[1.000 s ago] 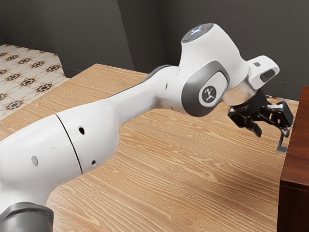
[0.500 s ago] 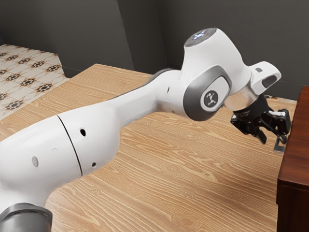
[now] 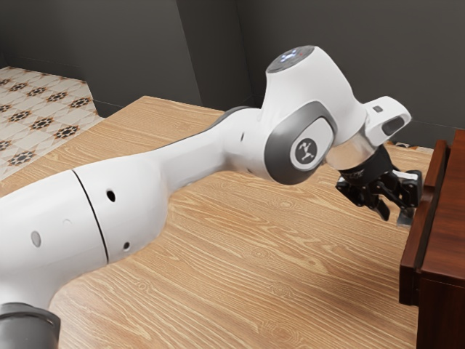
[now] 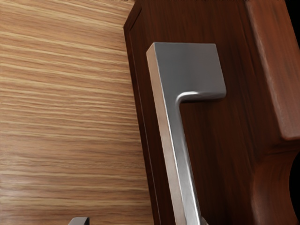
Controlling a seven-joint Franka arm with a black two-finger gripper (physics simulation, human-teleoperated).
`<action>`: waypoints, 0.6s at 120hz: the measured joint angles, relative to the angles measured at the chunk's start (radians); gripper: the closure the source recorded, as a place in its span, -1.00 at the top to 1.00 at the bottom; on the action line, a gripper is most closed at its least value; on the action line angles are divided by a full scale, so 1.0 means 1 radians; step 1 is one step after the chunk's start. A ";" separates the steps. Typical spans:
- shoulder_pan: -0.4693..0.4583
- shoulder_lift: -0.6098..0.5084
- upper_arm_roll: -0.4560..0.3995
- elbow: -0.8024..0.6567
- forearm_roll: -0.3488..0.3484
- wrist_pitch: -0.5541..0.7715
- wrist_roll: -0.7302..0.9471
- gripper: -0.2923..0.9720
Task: Pull the drawer handle with one arm to open the drawer
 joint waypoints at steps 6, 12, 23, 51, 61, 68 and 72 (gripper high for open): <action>0.000 -0.004 0.000 -0.002 0.006 0.001 0.002 -0.09; 0.000 -0.006 0.001 -0.003 0.011 0.002 0.003 -0.09; 0.001 -0.007 0.000 -0.004 0.018 0.003 0.004 -0.10; 0.007 -0.040 0.001 -0.059 0.013 0.022 0.002 -0.09; 0.008 -0.052 0.001 -0.074 0.013 0.027 0.004 -0.09; 0.010 -0.063 0.002 -0.088 0.015 0.029 0.005 -0.09; 0.011 -0.069 0.003 -0.094 0.017 0.030 0.006 -0.09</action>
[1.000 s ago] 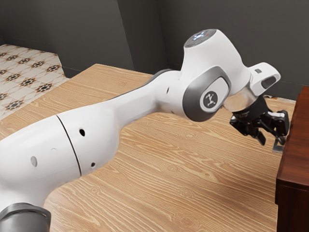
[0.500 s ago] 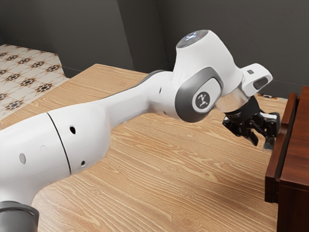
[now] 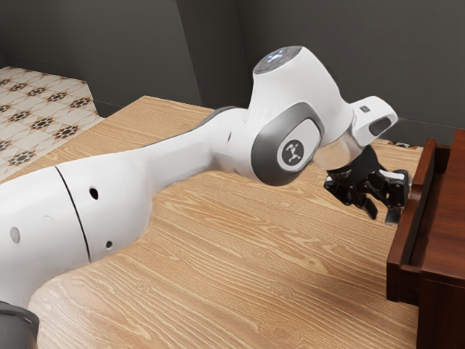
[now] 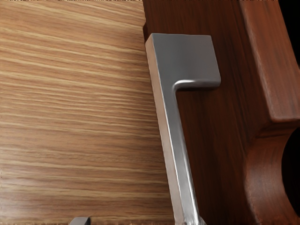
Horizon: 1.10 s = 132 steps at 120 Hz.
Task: Pull the drawer handle with one arm to open the drawer
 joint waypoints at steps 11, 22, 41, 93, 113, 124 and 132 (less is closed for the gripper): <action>0.005 -0.007 0.001 -0.013 0.011 0.001 -0.002 -0.10; 0.007 -0.014 0.001 -0.023 0.025 0.002 -0.009 -0.11; 0.014 -0.033 0.000 -0.038 0.041 0.003 -0.016 -0.11; 0.042 -0.058 0.004 -0.071 0.071 0.003 -0.036 -0.12; 0.055 -0.058 0.004 -0.062 0.075 0.002 -0.037 -0.11; 0.059 -0.057 0.006 -0.060 0.080 0.002 -0.039 -0.11; 0.060 -0.058 0.010 -0.062 0.088 0.002 -0.041 -0.11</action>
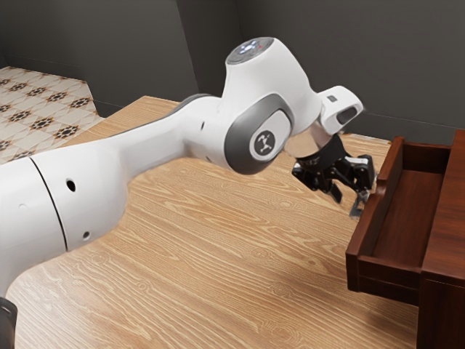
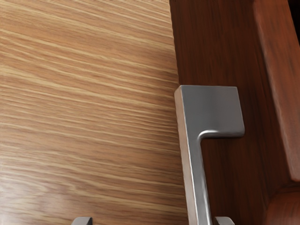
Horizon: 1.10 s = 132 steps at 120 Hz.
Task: Pull the drawer handle with one arm to open the drawer
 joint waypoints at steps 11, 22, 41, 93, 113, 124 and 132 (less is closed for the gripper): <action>0.006 -0.003 0.003 -0.007 0.007 0.000 -0.003 -0.11; 0.009 -0.015 0.006 -0.018 0.009 0.000 -0.003 -0.11; 0.017 -0.029 0.007 -0.039 0.011 0.000 -0.006 -0.11; 0.047 -0.069 0.009 -0.085 0.025 0.000 -0.007 -0.11; 0.055 -0.075 0.009 -0.096 0.035 0.000 -0.009 -0.11; 0.056 -0.074 0.009 -0.097 0.039 0.000 -0.011 -0.11; 0.056 -0.073 0.008 -0.096 0.042 0.001 -0.014 -0.11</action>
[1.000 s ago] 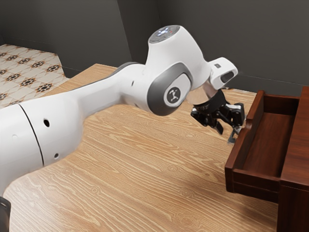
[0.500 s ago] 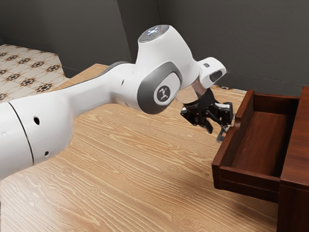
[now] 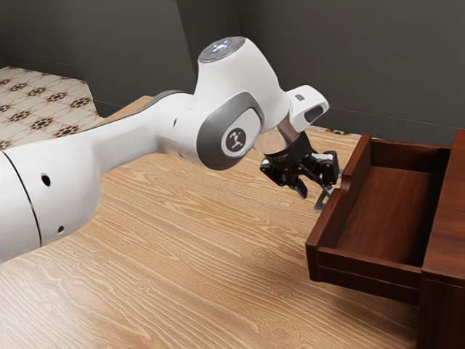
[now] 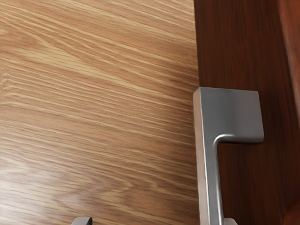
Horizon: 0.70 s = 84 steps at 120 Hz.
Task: Pull the drawer handle with one arm to open the drawer
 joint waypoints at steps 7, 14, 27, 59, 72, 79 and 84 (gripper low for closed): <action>-0.001 0.002 -0.001 0.003 0.000 0.000 -0.001 -0.10; -0.002 0.004 -0.001 0.005 -0.002 0.000 -0.002 -0.10; -0.003 0.005 0.000 0.007 -0.007 0.000 0.000 -0.09; -0.004 0.003 0.001 0.009 -0.013 0.000 0.008 0.14; -0.009 0.001 0.001 0.011 -0.015 0.000 0.013 0.27; -0.013 -0.002 0.000 0.012 -0.015 0.000 0.016 0.33; -0.016 -0.010 0.000 0.012 -0.014 -0.001 0.017 0.37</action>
